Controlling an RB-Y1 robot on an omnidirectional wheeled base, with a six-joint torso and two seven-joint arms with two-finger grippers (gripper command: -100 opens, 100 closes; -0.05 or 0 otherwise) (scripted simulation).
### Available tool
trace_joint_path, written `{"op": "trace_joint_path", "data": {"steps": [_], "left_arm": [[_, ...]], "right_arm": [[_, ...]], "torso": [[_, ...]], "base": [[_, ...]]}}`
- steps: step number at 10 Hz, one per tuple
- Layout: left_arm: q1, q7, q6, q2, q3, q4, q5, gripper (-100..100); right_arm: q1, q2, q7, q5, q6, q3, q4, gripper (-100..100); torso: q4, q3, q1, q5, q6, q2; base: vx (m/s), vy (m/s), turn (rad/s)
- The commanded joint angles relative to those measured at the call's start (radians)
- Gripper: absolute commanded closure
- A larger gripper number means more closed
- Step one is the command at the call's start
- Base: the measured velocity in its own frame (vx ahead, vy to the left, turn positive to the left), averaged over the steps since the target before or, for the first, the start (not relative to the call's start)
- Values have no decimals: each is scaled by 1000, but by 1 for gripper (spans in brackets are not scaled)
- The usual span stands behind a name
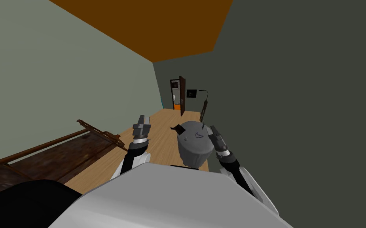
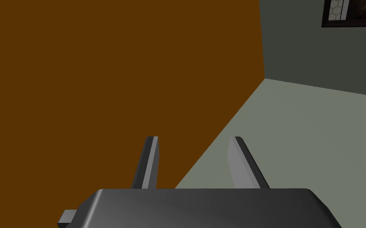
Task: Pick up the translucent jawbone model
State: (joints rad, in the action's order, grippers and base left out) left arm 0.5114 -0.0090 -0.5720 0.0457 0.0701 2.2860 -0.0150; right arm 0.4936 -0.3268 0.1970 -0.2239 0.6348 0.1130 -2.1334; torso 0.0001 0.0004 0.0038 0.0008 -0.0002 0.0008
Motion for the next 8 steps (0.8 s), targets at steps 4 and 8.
{"op": "trace_joint_path", "data": {"steps": [4,8], "left_arm": [[0,0,0,0,0,0,0,0],[0,0,0,0,0,0,0,0]], "right_arm": [[2,-125,18,-97,-8,29,96,-100],[1,-223,26,-183,-17,53,184,-100]], "torso": [[0,1,0,0,0,1],[0,0,-1,0,0,0]], "base": [[-15,51,112],[-9,55,123]]}}
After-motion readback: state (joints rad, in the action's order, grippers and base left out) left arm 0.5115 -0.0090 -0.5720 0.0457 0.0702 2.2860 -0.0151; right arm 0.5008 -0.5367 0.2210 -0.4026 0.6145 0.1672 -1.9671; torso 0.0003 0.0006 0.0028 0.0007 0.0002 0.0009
